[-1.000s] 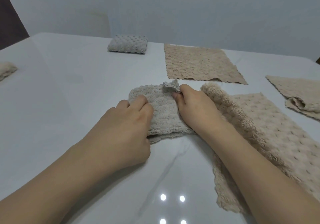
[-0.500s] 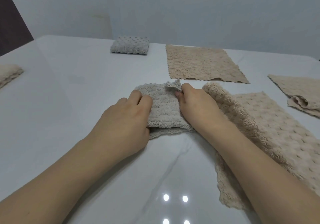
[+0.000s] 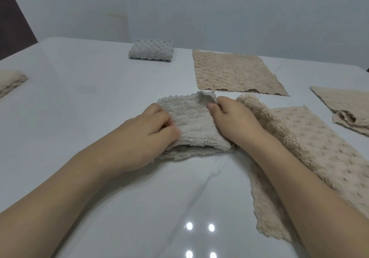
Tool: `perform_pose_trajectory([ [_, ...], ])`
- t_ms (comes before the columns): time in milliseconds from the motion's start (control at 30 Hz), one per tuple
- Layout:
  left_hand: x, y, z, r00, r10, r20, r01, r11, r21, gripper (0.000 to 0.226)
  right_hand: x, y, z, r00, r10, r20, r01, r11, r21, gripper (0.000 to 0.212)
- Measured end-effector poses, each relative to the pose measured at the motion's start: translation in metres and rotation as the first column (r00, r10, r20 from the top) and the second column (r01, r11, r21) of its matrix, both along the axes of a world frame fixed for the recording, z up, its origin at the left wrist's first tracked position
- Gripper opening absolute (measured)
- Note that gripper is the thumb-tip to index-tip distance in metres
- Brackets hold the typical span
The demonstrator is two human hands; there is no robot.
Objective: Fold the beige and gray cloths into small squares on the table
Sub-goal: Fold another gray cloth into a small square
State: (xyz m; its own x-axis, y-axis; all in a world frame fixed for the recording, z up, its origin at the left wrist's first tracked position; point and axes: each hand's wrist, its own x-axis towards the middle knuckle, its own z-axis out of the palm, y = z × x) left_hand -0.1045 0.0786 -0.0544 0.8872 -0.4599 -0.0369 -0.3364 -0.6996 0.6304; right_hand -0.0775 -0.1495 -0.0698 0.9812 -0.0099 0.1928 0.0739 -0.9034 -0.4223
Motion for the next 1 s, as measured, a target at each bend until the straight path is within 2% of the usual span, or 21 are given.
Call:
perform_pose_trajectory([
  [67, 0.007, 0.001, -0.007, 0.998, 0.017, 0.065, -0.014, 0.999, -0.044, 0.037, -0.002, -0.002, 0.001, 1.0, 0.005, -0.007, -0.005, 0.997, 0.082, 0.04],
  [167, 0.009, 0.002, -0.011, 0.996, -0.027, 0.082, 0.019, 0.996, 0.092, 0.03, -0.007, -0.003, 0.003, 0.999, 0.005, -0.035, 0.002, 0.977, 0.213, 0.043],
  [267, 0.008, 0.0, -0.01, 0.997, -0.043, 0.067, 0.032, 0.986, 0.162, 0.037, -0.009, -0.003, 0.006, 0.996, 0.007, -0.088, 0.023, 0.942, 0.334, 0.049],
  [367, 0.005, -0.006, -0.01, 0.991, -0.027, 0.133, 0.003, 0.984, 0.178, 0.04, -0.009, -0.004, 0.005, 0.983, 0.047, -0.177, 0.02, 0.933, 0.358, 0.056],
  [433, 0.006, -0.007, -0.013, 0.985, -0.014, 0.171, -0.016, 0.985, 0.174, 0.044, -0.01, -0.003, 0.004, 0.97, 0.095, -0.226, -0.013, 0.941, 0.339, 0.054],
  [500, 0.007, -0.007, -0.015, 0.983, 0.029, 0.18, -0.042, 0.997, 0.068, 0.049, -0.014, -0.002, 0.001, 0.965, 0.166, -0.204, -0.075, 0.917, 0.392, 0.04],
  [567, 0.012, -0.005, -0.016, 0.965, 0.165, 0.204, -0.129, 0.975, -0.181, 0.043, -0.021, 0.0, 0.004, 0.959, 0.238, -0.155, -0.132, 0.857, 0.498, 0.03],
  [633, 0.023, 0.0, -0.017, 0.934, 0.327, 0.147, -0.247, 0.884, -0.396, 0.033, -0.024, 0.001, 0.006, 0.931, 0.34, -0.133, -0.186, 0.755, 0.629, 0.039],
  [700, 0.034, 0.004, -0.016, 0.924, 0.382, -0.01, -0.337, 0.802, -0.494, 0.028, -0.026, 0.004, 0.007, 0.88, 0.452, -0.148, -0.2, 0.634, 0.747, 0.049],
  [767, 0.038, 0.005, -0.015, 0.938, 0.333, -0.098, -0.335, 0.793, -0.509, 0.033, -0.028, 0.006, 0.007, 0.848, 0.513, -0.137, -0.246, 0.609, 0.754, 0.063],
  [833, 0.033, 0.003, -0.012, 0.963, 0.247, -0.112, -0.27, 0.829, -0.489, 0.036, -0.028, 0.009, 0.007, 0.839, 0.533, -0.107, -0.274, 0.584, 0.764, 0.067],
  [933, 0.028, -0.001, -0.013, 0.975, 0.144, -0.17, -0.203, 0.885, -0.418, 0.049, -0.025, 0.008, 0.006, 0.855, 0.507, -0.112, -0.185, 0.499, 0.846, 0.073],
  [1000, 0.029, 0.0, -0.014, 0.976, 0.161, -0.145, -0.205, 0.902, -0.381, 0.043, -0.022, 0.007, 0.006, 0.881, 0.455, -0.129, -0.137, 0.507, 0.851, 0.072],
])
